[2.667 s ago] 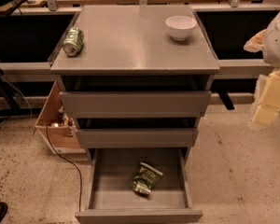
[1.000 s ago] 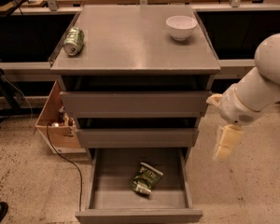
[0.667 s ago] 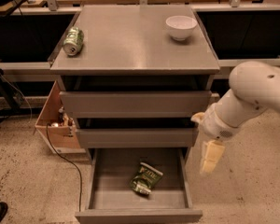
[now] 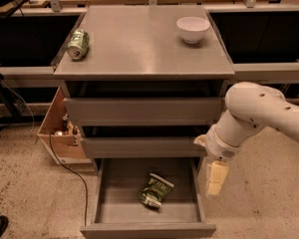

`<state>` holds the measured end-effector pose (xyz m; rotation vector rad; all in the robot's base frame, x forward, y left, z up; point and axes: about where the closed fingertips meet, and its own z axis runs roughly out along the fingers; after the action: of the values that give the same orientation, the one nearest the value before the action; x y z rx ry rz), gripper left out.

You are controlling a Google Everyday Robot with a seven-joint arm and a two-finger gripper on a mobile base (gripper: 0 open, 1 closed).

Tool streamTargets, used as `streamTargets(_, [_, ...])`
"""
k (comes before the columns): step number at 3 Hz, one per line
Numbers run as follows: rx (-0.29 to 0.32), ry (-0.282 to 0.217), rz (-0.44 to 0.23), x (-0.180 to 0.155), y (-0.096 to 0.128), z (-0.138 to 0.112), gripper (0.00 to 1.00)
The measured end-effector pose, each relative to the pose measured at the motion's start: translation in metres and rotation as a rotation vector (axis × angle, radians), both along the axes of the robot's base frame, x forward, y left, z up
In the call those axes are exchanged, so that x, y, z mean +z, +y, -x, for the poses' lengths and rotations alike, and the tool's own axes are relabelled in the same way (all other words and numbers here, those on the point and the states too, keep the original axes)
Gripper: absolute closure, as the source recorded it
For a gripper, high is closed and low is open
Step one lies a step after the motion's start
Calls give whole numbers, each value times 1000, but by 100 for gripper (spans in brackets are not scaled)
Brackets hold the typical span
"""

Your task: Pick green jalapeno chip bag from bottom drawer and place on counter

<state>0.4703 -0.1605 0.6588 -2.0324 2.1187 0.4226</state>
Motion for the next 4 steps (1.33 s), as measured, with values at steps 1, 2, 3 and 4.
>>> streamTargets(1, [-20,24,-14,-13,0,3,0])
streamTargets(2, [-51,63,-38,-51,5,-1,0])
streamTargets(3, [-79,108,-68,-104,7,-8,0])
streamTargets(4, [-112,135,-126,-160,11,-13,0])
